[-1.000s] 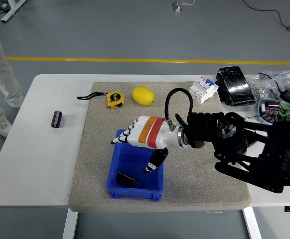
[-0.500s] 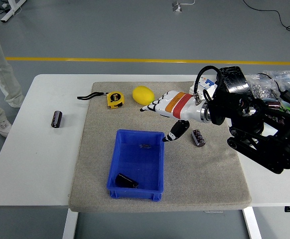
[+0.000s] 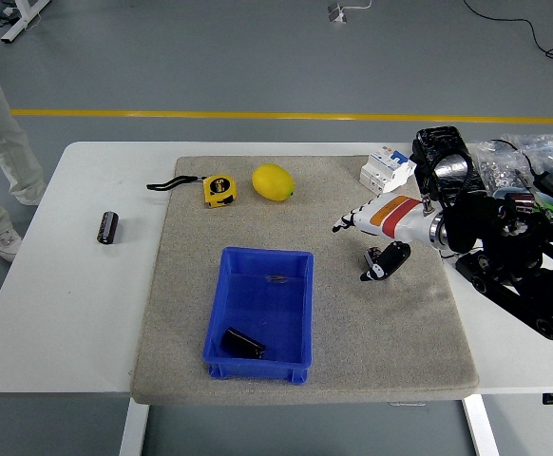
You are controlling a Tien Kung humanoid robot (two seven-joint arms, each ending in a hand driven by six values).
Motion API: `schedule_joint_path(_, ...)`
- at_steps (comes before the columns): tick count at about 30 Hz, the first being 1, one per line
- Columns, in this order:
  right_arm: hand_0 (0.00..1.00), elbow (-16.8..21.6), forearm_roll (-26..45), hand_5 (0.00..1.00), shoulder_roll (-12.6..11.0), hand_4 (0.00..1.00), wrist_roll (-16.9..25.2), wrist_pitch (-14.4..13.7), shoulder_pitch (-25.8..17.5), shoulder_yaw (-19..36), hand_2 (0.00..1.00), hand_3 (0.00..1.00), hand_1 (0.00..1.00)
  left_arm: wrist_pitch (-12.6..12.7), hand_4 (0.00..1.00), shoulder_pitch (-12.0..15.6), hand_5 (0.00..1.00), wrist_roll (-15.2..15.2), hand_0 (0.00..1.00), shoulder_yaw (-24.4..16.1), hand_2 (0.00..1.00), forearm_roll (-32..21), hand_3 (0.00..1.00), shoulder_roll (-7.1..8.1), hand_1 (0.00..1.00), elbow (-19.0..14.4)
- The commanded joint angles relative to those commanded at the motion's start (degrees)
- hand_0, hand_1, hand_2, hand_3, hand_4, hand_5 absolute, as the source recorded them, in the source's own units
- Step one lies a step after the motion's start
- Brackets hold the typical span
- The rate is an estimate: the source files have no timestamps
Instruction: Pick up the battery,place it into the box
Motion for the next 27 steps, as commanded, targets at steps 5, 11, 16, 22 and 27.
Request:
schedule_joint_path(5, 0.631, -4.66, 2.20, 0.378, 1.00, 0.933, 1.29, -1.91, -0.43, -2.77, 0.761, 0.817, 0.669, -0.04, 0.656, -0.04, 0.774, 0.25, 0.691, -0.21, 0.643, 0.50, 0.664, -0.08, 0.575, -0.03)
schedule_joint_path(11, 0.622, -7.71, 3.91, 0.372, 1.36, 0.917, 2.44, -3.15, -0.84, -4.66, 0.745, 0.770, 0.660, -0.04, 0.655, -0.27, 0.773, 0.18, 0.691, -0.20, 0.645, 0.39, 0.661, -0.17, 0.576, -0.05)
schedule_joint_path(16, 0.589, -10.66, 6.88, 0.355, 2.16, 0.871, 3.99, -5.22, -1.19, -6.01, 0.723, 0.681, 0.637, -0.08, 0.654, -0.44, 0.771, 0.29, 0.691, -0.26, 0.644, 0.61, 0.661, -0.20, 0.578, -0.10)
schedule_joint_path(22, 0.541, -11.93, 7.71, 0.342, 2.37, 0.818, 5.26, -6.76, -1.60, -6.36, 0.668, 0.595, 0.587, -0.13, 0.653, -0.45, 0.767, 0.41, 0.691, -0.43, 0.644, 0.96, 0.660, -0.18, 0.577, -0.13)
schedule_joint_path(27, 0.495, -12.26, 7.61, 0.322, 2.38, 0.753, 5.94, -7.07, -1.71, -6.15, 0.596, 0.532, 0.522, -0.17, 0.650, -0.46, 0.765, 0.61, 0.693, -0.68, 0.645, 1.43, 0.659, -0.20, 0.579, -0.16)
